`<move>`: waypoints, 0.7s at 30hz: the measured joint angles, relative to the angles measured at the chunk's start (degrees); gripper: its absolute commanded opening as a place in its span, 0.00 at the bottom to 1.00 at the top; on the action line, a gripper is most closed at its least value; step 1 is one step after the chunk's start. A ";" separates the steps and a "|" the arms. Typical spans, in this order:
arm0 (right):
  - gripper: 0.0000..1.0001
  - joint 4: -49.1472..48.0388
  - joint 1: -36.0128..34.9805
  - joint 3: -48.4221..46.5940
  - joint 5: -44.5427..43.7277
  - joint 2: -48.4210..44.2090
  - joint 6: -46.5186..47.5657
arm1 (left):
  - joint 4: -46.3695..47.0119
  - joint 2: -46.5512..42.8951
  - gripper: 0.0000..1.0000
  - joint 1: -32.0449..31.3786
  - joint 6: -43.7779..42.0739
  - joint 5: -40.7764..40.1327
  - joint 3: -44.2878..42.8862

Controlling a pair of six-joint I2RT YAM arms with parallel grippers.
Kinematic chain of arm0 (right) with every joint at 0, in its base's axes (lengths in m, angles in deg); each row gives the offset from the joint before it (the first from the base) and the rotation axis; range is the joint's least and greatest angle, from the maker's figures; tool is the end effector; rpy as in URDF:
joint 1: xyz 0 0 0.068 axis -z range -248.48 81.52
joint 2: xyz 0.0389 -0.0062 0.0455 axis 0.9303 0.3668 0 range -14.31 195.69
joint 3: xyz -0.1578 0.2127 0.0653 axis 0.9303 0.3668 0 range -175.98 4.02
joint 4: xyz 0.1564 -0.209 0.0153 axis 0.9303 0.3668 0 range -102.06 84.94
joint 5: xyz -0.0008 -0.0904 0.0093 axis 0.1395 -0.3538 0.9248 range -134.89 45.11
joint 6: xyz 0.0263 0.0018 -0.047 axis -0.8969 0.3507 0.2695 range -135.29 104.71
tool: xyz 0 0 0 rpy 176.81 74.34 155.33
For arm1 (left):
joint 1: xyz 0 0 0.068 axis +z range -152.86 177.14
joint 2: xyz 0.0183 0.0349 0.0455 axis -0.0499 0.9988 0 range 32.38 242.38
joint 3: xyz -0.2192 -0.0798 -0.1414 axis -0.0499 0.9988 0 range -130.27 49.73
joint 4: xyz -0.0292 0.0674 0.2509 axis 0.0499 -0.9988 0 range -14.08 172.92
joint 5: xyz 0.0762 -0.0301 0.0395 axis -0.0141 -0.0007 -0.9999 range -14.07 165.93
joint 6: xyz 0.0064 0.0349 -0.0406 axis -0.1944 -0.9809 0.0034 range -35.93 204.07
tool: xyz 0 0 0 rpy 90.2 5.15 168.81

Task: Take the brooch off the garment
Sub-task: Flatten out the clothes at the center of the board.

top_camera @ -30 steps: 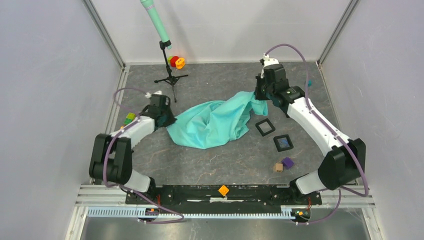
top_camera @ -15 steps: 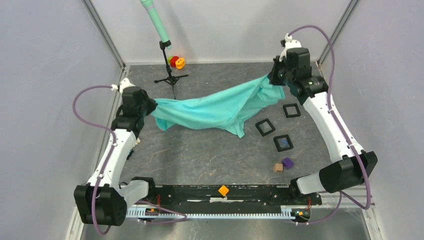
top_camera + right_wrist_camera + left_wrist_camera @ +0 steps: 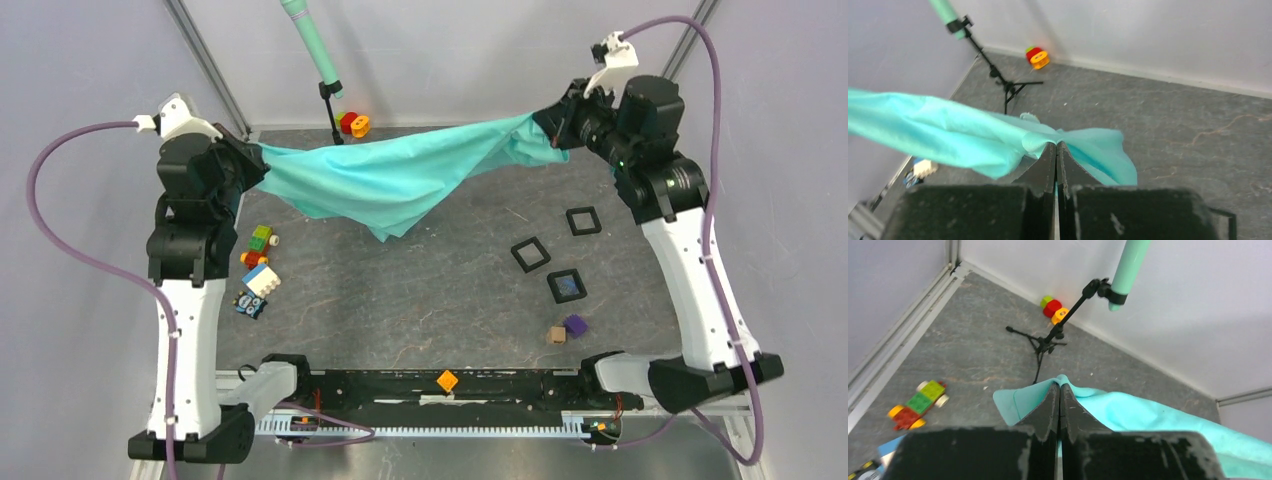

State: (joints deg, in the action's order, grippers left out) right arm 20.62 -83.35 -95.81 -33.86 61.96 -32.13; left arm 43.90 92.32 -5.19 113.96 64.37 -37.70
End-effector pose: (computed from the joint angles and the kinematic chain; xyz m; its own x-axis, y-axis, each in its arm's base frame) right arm 0.2550 0.0748 0.5057 -0.2726 0.2218 -0.9362 -0.3714 0.8734 0.3151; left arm 0.1843 -0.0003 0.4865 -0.0952 -0.4848 -0.8694 -0.2350 0.8596 -0.4536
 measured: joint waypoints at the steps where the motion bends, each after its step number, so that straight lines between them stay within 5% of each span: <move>1: 0.00 -0.04 -0.02 1.90 1.20 -1.62 0.07 | -1.42 -1.07 0.02 0.00 -0.85 -0.20 -0.13; 11: 0.00 0.22 -0.02 5.33 7.43 -6.60 0.85 | -10.36 4.15 0.02 0.00 -4.57 1.90 -11.67; 16: 0.00 0.39 0.26 3.10 6.49 -1.53 0.76 | -11.28 15.69 0.02 0.00 -4.68 4.66 -19.67; 21: 0.00 1.90 2.73 -9.25 7.08 10.40 -0.37 | -15.58 31.39 0.02 0.31 -4.68 6.97 -35.12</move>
State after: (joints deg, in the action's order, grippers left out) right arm 22.52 -80.62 -105.05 -26.78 72.36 -32.50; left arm 28.31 123.71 -4.88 109.28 71.35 -72.83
